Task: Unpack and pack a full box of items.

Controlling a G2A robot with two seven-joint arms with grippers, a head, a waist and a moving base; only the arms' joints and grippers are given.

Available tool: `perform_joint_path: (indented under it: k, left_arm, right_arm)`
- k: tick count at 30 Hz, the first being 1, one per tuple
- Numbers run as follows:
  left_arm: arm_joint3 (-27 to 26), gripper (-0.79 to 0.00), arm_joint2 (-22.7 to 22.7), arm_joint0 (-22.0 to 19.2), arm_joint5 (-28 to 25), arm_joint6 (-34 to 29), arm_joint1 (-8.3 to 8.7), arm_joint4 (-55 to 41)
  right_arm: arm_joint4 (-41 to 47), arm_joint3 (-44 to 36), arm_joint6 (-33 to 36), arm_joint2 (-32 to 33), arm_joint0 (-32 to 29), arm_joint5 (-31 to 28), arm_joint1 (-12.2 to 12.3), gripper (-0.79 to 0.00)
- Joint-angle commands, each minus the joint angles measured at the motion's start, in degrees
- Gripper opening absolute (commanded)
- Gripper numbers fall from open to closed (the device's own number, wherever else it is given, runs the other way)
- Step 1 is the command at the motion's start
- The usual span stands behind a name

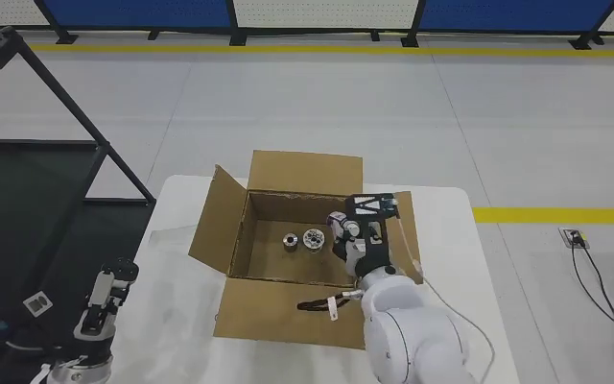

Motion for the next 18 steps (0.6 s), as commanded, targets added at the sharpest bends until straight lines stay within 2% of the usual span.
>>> perform_joint_path:
  k: [1,5,18]
  left_arm:
    - [0.2,0.0,0.3,-0.1,-0.1,0.0,-0.03,-0.1]
    - [0.8,0.0,0.7,-0.2,-0.3,-0.2,-0.07,-0.2]
    - [-0.4,0.0,4.7,-2.2,1.9,-1.8,-0.18,4.3]
  right_arm:
    - [1.4,-3.8,-2.0,3.4,-4.3,0.6,0.3,-0.785]
    - [7.1,-8.2,-8.8,9.3,-12.0,2.6,0.5,-0.785]
    - [7.5,-7.5,-9.5,8.9,-12.3,1.4,0.6,-0.785]
